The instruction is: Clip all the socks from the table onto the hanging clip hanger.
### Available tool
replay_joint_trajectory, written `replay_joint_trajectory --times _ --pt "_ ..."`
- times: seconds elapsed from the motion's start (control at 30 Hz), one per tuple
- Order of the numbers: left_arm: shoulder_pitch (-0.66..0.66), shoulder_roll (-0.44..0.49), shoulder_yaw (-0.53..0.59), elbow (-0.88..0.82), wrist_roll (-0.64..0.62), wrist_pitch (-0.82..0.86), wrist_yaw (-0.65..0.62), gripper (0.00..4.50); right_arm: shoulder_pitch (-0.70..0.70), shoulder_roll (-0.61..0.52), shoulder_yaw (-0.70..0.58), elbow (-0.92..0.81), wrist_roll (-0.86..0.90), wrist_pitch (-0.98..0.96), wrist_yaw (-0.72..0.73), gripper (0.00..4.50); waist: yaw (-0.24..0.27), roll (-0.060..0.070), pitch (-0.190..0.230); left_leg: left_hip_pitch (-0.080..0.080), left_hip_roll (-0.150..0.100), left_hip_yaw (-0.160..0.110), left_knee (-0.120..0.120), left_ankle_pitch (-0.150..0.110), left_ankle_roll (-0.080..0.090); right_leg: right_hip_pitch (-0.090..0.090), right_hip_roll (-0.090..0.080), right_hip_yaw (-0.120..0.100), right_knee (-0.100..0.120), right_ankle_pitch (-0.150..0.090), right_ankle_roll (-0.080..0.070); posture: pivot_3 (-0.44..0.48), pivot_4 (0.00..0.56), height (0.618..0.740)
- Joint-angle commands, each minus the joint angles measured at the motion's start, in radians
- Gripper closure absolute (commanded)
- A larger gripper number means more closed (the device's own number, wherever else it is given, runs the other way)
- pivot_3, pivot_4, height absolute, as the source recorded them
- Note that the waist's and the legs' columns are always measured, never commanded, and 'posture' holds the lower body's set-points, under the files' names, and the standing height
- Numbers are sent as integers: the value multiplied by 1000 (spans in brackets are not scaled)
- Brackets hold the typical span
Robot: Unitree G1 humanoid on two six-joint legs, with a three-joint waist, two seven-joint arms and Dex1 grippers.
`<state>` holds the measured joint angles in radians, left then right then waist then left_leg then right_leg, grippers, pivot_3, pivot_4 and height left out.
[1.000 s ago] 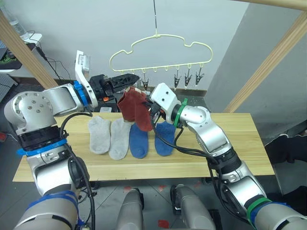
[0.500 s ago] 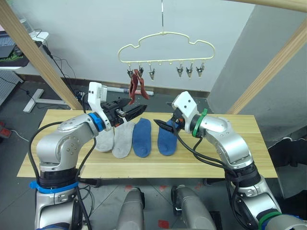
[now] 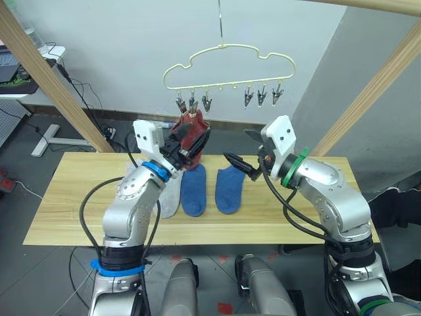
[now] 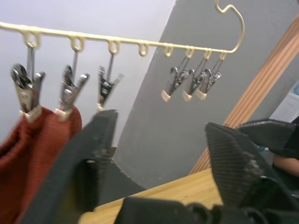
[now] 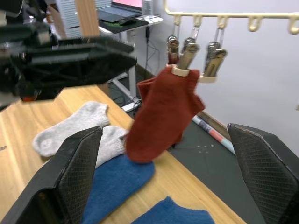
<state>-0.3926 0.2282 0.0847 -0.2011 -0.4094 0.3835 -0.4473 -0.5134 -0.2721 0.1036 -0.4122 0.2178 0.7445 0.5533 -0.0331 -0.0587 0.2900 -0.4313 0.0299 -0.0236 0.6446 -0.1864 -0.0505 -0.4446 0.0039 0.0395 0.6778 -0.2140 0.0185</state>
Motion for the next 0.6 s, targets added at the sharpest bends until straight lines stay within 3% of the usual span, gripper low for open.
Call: replay_joint_trajectory --times 0.03,0.33,0.6 --pt "-32 -14 -27 32 58 -81 20 1898 -23 2 -18 -37 19 -17 -24 0 -1 0 0 0 0 0 0 0 0 0 1 0 0 0 0 -66 271 740" --pt "-71 -54 -26 177 128 -209 65 1898 -55 17 -36 -60 102 4 -25 0 -3 0 0 -1 1 0 -1 0 0 0 1 0 -2 0 0 -84 266 740" --pt "-197 -48 -14 395 171 -337 63 1898 -90 81 -99 -84 198 14 -90 0 -8 0 0 -1 1 0 0 0 0 0 2 0 -3 1 1 -88 264 740"
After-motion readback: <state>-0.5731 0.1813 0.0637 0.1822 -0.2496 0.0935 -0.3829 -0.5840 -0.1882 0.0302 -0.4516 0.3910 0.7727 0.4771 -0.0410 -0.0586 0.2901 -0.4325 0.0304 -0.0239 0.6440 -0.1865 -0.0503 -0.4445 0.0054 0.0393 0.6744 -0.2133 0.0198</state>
